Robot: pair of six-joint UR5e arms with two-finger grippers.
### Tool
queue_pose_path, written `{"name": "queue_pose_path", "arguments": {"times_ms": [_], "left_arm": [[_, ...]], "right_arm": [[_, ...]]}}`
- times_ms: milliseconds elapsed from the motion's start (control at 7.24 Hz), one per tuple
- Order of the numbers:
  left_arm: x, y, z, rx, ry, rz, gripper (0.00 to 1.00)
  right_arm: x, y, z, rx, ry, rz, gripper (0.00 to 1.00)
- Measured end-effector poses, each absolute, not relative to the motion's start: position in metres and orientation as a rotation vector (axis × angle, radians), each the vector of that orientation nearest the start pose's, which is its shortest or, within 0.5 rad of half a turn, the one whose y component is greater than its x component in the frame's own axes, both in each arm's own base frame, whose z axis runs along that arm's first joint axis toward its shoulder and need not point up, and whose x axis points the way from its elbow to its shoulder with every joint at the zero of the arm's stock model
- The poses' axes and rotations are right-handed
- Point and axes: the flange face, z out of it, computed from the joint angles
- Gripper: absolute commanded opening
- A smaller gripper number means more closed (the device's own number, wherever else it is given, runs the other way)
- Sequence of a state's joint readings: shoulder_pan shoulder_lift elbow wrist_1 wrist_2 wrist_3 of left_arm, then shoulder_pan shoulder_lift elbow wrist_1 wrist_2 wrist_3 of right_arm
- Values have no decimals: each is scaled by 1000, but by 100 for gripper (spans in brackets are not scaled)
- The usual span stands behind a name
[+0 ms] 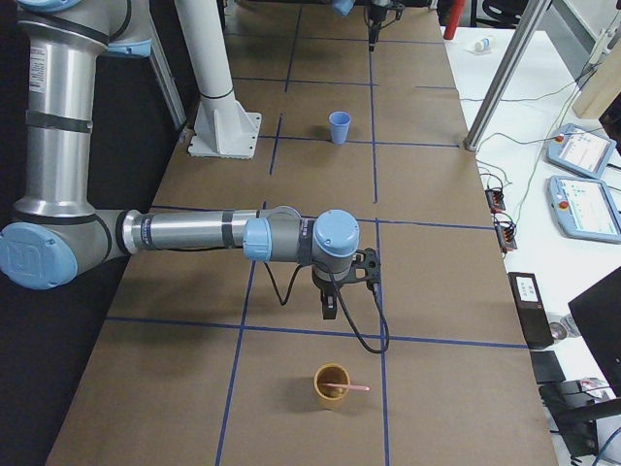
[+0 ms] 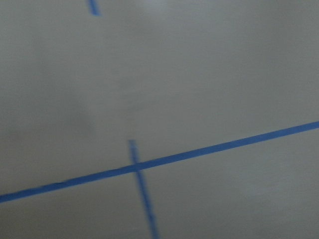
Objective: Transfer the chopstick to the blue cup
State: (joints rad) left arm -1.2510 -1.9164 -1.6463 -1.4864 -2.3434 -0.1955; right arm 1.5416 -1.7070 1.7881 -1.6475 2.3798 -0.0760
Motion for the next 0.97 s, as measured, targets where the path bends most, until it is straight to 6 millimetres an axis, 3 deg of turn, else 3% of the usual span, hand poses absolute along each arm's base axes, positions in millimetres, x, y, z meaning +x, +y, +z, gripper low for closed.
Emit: {"name": "queue_pose_path", "arguments": {"times_ms": [138, 276, 414, 553, 691, 967], "left_arm": [[71, -602, 478, 107, 808, 242, 100], [22, -585, 517, 82, 807, 207, 100], [-13, -554, 564, 49, 812, 158, 100], [-31, -523, 602, 31, 816, 126, 100], [-38, -504, 621, 34, 818, 115, 100], [-41, -494, 627, 59, 823, 121, 100]], "right_arm": [[50, -435, 623, 20, -784, -101, 100], [52, -435, 625, 18, -770, -99, 100], [53, -435, 627, 16, -762, -98, 100], [53, -434, 629, 13, -758, -96, 100], [57, -433, 631, 12, -753, -84, 99], [82, -431, 642, 51, -721, 47, 99]]}}
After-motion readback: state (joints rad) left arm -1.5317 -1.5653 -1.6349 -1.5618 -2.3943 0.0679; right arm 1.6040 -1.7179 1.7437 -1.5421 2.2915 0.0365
